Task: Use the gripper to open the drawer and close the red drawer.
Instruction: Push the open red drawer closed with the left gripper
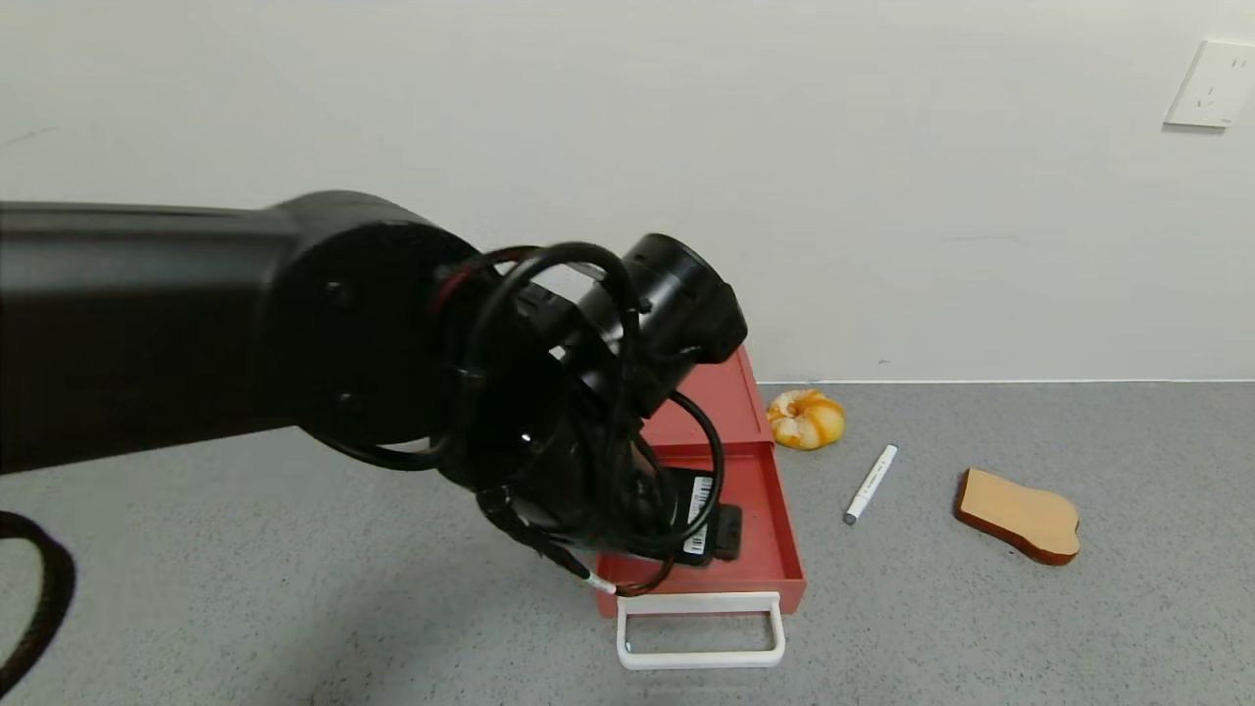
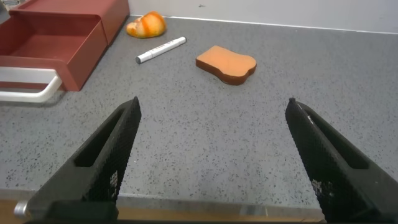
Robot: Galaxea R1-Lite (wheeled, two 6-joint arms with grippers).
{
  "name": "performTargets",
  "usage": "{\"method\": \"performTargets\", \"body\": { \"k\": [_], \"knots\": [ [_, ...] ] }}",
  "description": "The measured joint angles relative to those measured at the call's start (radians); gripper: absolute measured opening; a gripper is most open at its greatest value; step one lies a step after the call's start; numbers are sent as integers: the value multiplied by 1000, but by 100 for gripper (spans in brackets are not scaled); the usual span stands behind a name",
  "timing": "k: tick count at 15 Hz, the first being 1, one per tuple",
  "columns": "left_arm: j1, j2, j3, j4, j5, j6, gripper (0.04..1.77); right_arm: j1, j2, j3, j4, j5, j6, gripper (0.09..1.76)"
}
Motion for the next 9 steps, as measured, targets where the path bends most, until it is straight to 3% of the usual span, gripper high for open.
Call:
{"method": "performTargets", "body": {
  "k": [1, 3, 9],
  "knots": [
    [3, -29, 11, -2, 49, 37, 172, 0, 0, 0, 0, 0, 0, 171],
    [27, -94, 45, -30, 66, 121, 172, 0, 0, 0, 0, 0, 0, 171],
    [241, -273, 214, -304, -197, 300, 172, 0, 0, 0, 0, 0, 0, 171]
  ]
}}
